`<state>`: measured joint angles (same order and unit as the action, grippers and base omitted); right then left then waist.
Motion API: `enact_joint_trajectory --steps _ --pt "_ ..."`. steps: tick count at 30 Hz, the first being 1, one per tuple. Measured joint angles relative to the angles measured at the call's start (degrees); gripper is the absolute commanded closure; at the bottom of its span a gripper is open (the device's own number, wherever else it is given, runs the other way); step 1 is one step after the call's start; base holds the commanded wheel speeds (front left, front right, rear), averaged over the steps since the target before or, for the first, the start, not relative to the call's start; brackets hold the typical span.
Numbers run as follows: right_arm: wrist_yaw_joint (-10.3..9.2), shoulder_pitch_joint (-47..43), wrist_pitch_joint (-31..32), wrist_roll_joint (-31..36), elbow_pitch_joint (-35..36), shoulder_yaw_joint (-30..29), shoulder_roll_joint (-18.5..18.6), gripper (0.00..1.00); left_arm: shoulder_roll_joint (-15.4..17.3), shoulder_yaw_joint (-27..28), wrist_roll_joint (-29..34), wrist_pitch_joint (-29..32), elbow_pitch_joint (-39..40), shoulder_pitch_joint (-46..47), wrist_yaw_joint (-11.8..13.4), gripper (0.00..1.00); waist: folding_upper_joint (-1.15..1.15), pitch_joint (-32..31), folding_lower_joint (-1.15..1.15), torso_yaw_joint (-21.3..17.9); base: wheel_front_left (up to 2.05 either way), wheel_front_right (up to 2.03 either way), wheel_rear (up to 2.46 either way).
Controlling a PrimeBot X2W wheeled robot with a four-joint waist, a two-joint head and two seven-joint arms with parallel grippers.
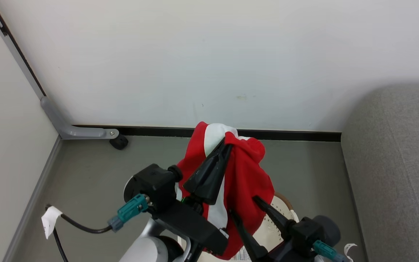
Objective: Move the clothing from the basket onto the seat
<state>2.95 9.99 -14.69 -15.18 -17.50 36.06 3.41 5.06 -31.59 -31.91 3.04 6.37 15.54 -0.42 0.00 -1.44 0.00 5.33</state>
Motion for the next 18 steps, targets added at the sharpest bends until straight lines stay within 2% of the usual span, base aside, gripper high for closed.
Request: enact_joint_trajectory --steps 13,14,15,17,18 --pt "-0.43 0.03 0.0 0.02 -0.23 -1.26 0.0 0.0 0.3 -2.63 -4.76 5.16 6.01 -3.43 -1.13 1.0 0.0 -0.19 0.0 -0.66 0.0 0.0 0.0" --pt "-0.43 0.02 0.0 0.02 -0.24 -1.34 0.0 0.17 0.29 -2.7 -5.28 5.54 6.37 -3.57 -1.15 1.0 0.0 -0.16 0.0 -0.69 0.0 0.0 0.0" --pt "-0.43 0.01 0.0 0.02 -0.24 -1.41 0.0 0.51 0.25 -2.77 -6.21 5.87 6.75 -3.85 -1.18 1.0 0.0 -0.13 0.0 -0.72 0.0 0.0 0.0" --pt "-0.43 -0.03 0.0 0.02 -0.26 -1.51 0.0 0.8 0.25 -2.87 -6.99 6.51 7.14 -4.35 -1.16 1.0 0.0 -0.07 0.0 -0.76 0.0 0.0 0.0" --pt "-0.43 -0.08 0.0 0.02 -0.26 -1.51 0.0 1.0 0.25 -2.86 -7.21 6.71 7.23 -4.38 -1.16 1.0 0.0 -0.03 0.0 -0.78 0.0 0.0 0.0"
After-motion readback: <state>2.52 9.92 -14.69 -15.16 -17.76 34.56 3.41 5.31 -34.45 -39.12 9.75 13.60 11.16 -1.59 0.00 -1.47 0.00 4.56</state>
